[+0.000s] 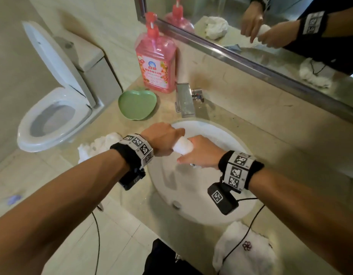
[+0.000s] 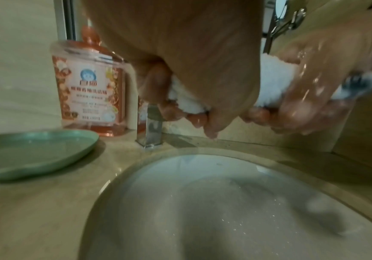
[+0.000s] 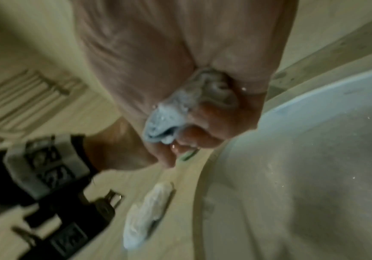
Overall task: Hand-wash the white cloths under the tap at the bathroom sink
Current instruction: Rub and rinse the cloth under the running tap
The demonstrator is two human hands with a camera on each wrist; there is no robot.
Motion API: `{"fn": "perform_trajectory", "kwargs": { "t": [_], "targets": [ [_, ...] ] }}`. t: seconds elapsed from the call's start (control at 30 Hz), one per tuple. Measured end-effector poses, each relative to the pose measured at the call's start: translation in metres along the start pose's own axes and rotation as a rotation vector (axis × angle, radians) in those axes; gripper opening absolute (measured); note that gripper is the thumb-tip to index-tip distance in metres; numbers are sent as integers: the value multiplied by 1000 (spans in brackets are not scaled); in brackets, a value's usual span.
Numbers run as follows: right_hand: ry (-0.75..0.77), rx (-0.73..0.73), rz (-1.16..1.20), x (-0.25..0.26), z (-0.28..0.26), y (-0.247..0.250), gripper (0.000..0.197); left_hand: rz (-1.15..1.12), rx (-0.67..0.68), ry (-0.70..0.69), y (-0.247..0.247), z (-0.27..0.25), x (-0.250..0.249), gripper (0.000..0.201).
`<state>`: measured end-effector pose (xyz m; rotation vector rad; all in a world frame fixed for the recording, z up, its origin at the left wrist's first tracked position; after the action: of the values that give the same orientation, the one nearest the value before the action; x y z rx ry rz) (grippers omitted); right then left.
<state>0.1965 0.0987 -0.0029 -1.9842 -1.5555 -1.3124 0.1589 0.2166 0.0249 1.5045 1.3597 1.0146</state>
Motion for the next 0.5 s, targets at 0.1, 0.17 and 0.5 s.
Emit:
{"fn": "perform_trajectory", "kwargs": {
  "t": [0.1,0.17,0.5],
  "targets": [
    [76,-82,-368,-9,12,-5,19,-99,118,43,-22,4,-3,43],
    [139,-82,-657,-17,22,-12,19,-134,198,70,-43,10,-8,35],
    [309,-59,-1036,-32,55,-6,31,-578,405,68,-93,31,-14,8]
  ]
}}
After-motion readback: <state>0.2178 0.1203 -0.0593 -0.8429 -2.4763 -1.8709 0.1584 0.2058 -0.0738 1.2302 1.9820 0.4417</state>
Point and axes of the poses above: each hand's wrist, its own z-axis towards the middle knuckle, its own y-axis out of the back of the hand, x = y × z, the point moved 6 cm from there along z, towards the middle knuckle, and after that the axes turned 10 degrees about z, right-handed, at the moved point
